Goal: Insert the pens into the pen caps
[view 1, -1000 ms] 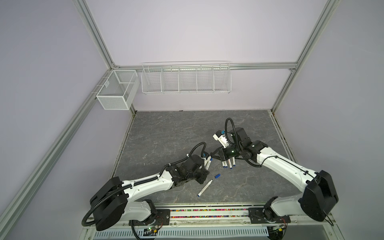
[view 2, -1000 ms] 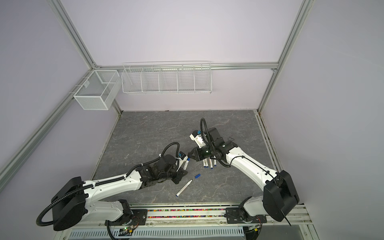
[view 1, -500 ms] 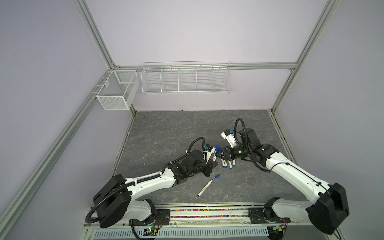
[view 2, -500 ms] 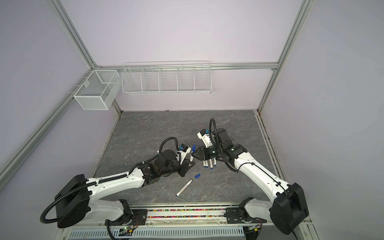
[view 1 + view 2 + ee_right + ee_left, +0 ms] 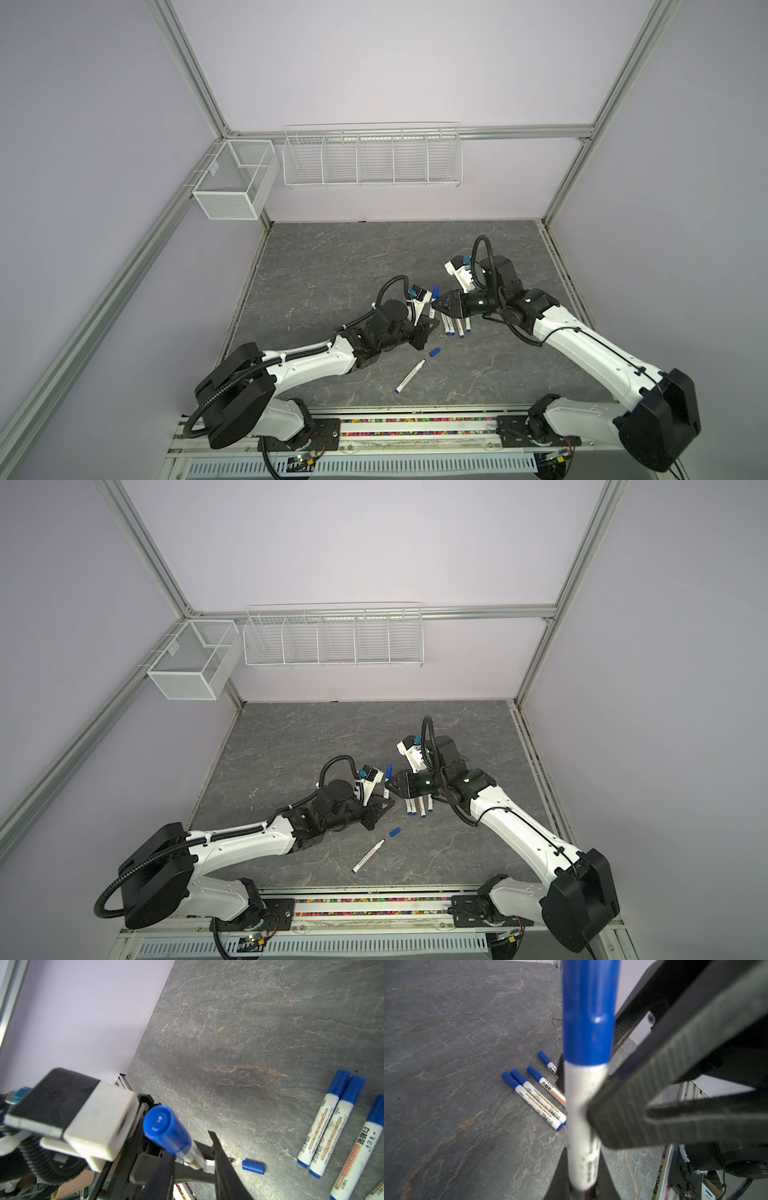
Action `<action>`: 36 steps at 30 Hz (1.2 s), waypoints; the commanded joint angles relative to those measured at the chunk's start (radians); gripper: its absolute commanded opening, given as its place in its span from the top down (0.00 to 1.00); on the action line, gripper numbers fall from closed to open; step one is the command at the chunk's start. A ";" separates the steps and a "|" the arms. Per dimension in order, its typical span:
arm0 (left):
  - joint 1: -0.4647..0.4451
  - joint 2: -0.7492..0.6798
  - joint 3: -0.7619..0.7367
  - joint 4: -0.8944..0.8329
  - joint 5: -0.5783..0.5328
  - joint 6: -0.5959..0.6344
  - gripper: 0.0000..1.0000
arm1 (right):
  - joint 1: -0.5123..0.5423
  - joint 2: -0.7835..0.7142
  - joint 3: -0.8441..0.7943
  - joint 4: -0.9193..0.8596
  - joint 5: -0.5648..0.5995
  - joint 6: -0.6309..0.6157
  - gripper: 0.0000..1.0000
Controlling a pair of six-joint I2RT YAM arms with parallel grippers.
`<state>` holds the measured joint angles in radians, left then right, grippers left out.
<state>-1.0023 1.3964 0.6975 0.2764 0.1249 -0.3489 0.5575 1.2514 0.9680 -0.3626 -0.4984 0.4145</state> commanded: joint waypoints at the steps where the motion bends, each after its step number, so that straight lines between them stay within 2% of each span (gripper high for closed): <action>1: -0.006 0.004 0.032 0.058 0.016 -0.001 1.00 | 0.009 0.027 -0.015 0.039 0.004 0.004 0.76; 7: -0.005 0.000 0.039 0.045 -0.009 0.002 1.00 | 0.009 0.040 -0.026 0.058 0.024 0.026 0.87; 9: -0.005 -0.004 0.047 0.001 -0.011 0.009 0.89 | 0.000 0.044 -0.027 0.050 0.040 0.038 0.88; 10: -0.005 -0.008 0.052 -0.029 -0.010 0.018 0.76 | -0.009 0.045 -0.028 0.042 0.052 0.045 0.89; 12: -0.005 -0.020 0.051 -0.078 -0.006 0.027 0.62 | -0.026 0.049 -0.028 0.014 0.074 0.049 0.90; 13: -0.005 -0.028 0.047 -0.106 -0.007 0.031 0.51 | -0.040 0.050 -0.026 -0.006 0.089 0.047 0.90; 18: -0.021 -0.076 0.024 -0.264 -0.017 0.062 0.32 | -0.153 0.064 0.007 -0.179 0.174 0.018 0.91; 24: -0.110 -0.071 0.027 -0.468 -0.098 0.108 0.29 | -0.277 0.105 0.049 -0.408 0.432 -0.081 0.90; 27: -0.121 -0.045 0.037 -0.538 -0.111 0.090 0.27 | -0.291 0.146 0.049 -0.424 0.512 -0.083 0.89; 31: -0.133 -0.036 0.044 -0.594 -0.138 0.103 0.24 | -0.296 0.245 0.058 -0.380 0.519 -0.064 0.88; 36: -0.147 0.030 0.081 -0.677 -0.152 0.122 0.24 | -0.300 0.408 0.099 -0.284 0.470 -0.041 0.88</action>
<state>-1.1374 1.3899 0.7380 -0.3149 -0.0021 -0.2554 0.2630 1.6043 1.0355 -0.6994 -0.0219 0.3668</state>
